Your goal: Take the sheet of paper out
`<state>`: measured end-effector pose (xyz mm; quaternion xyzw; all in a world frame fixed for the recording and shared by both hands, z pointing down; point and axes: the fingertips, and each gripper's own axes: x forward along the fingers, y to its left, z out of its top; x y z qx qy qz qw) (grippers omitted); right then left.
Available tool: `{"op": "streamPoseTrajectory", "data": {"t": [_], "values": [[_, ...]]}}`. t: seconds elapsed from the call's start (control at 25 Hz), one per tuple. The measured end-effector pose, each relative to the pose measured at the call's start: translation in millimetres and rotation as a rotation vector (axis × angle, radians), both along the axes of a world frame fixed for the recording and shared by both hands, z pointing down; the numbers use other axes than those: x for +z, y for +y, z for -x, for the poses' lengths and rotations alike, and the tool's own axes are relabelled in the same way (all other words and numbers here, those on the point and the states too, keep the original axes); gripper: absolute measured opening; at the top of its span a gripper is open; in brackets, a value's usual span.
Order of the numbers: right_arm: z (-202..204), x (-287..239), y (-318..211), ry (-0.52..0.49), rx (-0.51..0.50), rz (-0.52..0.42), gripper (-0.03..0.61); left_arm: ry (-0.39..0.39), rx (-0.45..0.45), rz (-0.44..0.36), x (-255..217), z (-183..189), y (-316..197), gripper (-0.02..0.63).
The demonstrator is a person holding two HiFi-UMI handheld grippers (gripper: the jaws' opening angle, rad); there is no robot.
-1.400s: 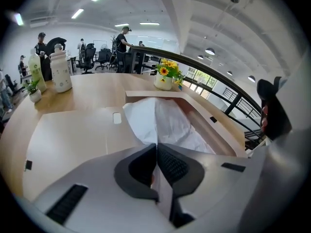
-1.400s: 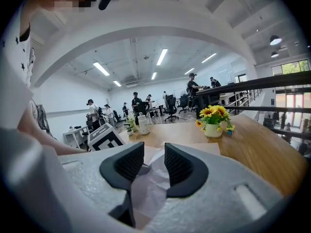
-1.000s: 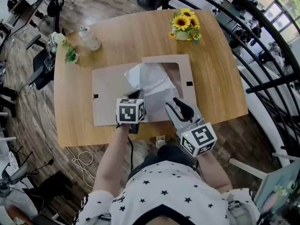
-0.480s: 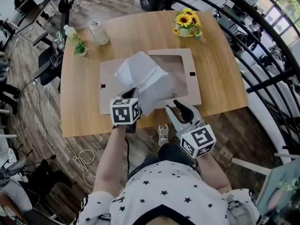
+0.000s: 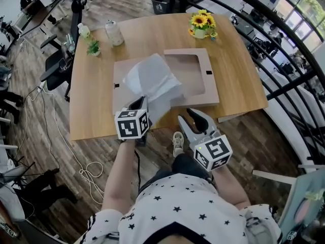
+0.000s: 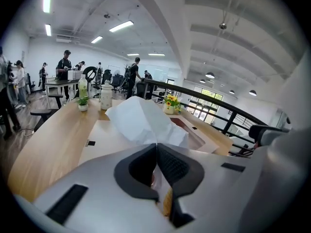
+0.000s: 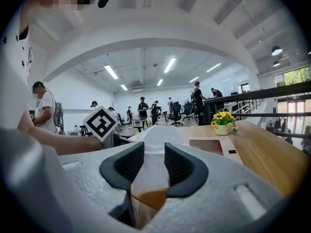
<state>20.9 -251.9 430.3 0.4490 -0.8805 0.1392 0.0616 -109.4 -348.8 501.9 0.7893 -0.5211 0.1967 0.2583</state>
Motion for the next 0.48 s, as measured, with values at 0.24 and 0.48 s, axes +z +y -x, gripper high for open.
{"op": "streamPoseTrajectory", "data": {"t": [0.24, 0.48], "values": [[10.4, -0.9, 35.6, 0.010, 0.009, -0.022, 0.117, 0.033, -0.006, -0.044, -14.2, 11.2, 37.3, 0.006], [13.9, -3.1, 73.9, 0.025, 0.029, -0.033, 0.116, 0.069, -0.014, -0.075, -27.3, 17.5, 80.6, 0.006]]}}
